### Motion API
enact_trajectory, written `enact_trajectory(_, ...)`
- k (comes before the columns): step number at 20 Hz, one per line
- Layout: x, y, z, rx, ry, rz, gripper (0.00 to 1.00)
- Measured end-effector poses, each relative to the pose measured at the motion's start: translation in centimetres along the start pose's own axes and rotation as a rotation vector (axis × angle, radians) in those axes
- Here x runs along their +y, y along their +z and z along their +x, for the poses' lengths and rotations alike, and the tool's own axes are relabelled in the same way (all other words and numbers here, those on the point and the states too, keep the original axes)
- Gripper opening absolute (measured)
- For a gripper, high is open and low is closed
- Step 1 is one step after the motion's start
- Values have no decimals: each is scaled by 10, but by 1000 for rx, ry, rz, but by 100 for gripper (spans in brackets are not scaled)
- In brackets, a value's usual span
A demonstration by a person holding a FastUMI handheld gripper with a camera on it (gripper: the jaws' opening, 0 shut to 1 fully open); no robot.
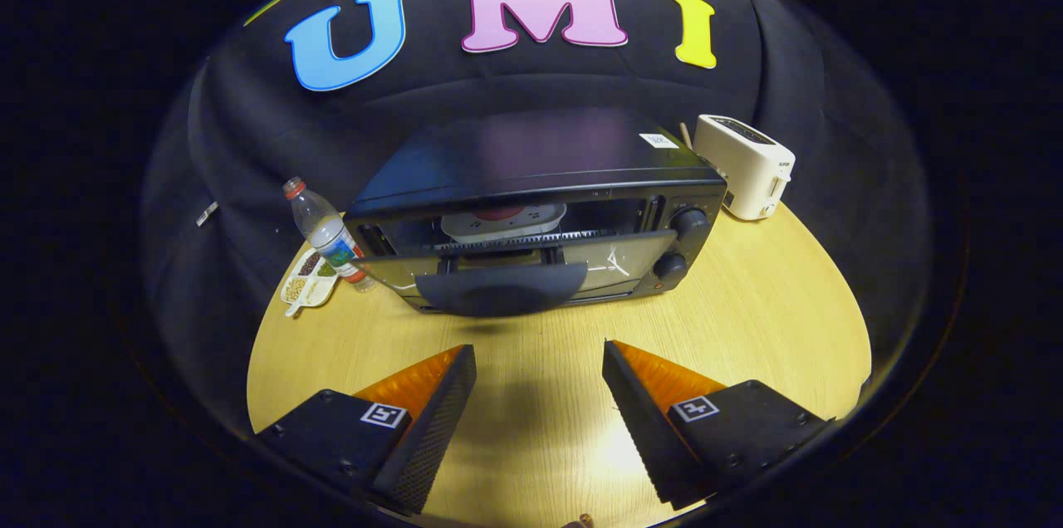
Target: Open the toaster oven, put the food inside, and close the toaster oven door.
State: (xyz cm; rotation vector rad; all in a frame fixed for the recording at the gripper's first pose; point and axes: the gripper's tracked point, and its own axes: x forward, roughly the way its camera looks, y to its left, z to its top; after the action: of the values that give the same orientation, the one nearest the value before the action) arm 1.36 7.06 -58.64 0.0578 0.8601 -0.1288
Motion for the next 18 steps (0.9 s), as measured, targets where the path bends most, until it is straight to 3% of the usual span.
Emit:
enact_trajectory(9,-19,36,-16,-123,-6,55,100)
enact_trajectory(14,-53,112,-42,-373,-23,9,99)
enact_trajectory(18,-56,182,-69,-577,37,70,99)
